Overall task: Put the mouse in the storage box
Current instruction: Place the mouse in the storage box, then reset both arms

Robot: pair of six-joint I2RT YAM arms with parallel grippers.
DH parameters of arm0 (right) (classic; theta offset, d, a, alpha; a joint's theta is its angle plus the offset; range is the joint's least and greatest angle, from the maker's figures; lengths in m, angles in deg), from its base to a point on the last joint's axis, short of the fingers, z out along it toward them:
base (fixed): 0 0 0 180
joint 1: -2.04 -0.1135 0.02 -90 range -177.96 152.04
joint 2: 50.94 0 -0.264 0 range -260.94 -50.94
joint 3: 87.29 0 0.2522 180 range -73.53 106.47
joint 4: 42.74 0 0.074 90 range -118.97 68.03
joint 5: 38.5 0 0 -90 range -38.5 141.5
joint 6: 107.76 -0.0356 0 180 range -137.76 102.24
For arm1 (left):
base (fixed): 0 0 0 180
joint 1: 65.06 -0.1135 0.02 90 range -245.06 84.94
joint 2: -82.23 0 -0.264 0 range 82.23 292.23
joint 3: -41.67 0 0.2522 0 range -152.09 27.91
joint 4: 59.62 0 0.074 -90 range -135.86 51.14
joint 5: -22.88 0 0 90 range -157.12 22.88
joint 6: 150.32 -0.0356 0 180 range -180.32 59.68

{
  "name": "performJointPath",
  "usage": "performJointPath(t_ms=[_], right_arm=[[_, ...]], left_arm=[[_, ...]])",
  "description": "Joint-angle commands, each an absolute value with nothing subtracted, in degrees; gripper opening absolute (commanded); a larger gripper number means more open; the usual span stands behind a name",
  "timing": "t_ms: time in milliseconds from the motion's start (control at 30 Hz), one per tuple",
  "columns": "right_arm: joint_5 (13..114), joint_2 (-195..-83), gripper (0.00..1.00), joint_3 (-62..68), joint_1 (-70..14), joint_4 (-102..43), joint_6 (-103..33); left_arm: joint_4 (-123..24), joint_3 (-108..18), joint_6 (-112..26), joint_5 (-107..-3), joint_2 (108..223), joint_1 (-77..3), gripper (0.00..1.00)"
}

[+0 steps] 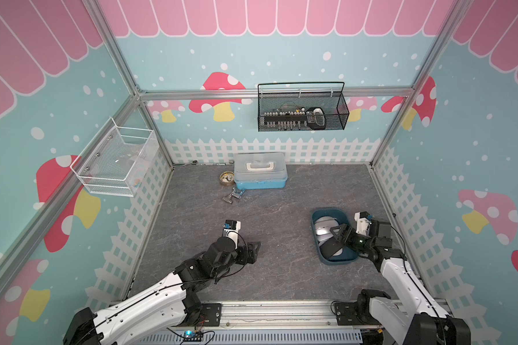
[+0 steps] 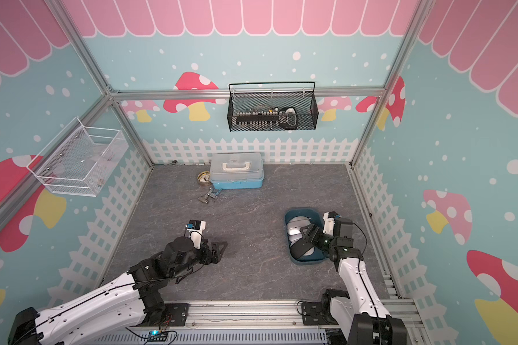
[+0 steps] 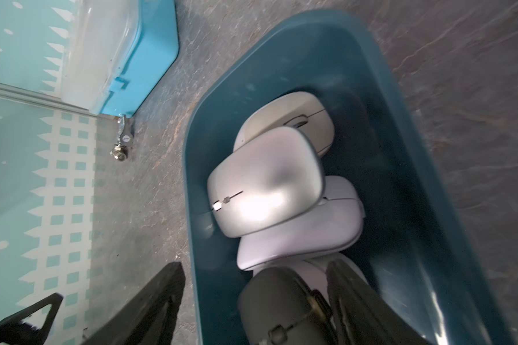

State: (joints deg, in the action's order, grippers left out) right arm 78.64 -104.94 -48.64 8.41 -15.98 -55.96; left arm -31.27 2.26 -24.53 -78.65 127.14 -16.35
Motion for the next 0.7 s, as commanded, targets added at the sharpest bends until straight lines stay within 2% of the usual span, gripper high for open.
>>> performJointPath(t_ms=[0, 167, 300, 467, 600, 667], right_arm=[[69.4, -104.4, 0.83, -44.9, 8.5, -14.5, -55.3], [62.9, -106.1, 0.83, -37.8, 8.4, -14.6, -55.4], [58.1, -108.1, 0.83, -36.0, 7.0, -20.6, -56.8], [46.3, -114.8, 0.89, -35.5, 4.3, -30.4, -51.7], [35.8, -117.5, 0.97, -41.4, 3.7, -41.3, -44.9], [30.6, -117.4, 0.99, -46.3, 3.3, -48.5, -40.3]], left_arm=[[-29.9, 1.7, -21.4, -82.0, 128.3, -17.0, 0.99], [-26.5, 0.3, -20.2, -90.1, 130.2, -19.3, 0.99], [-28.1, 0.2, -23.4, -95.7, 128.7, -27.5, 0.99], [-44.4, 5.3, -36.3, -95.4, 124.3, -42.5, 0.99], [-58.9, 11.4, -47.1, -96.8, 123.9, -46.3, 0.99], [-67.4, 15.0, -53.5, -97.4, 125.7, -46.7, 0.99]])
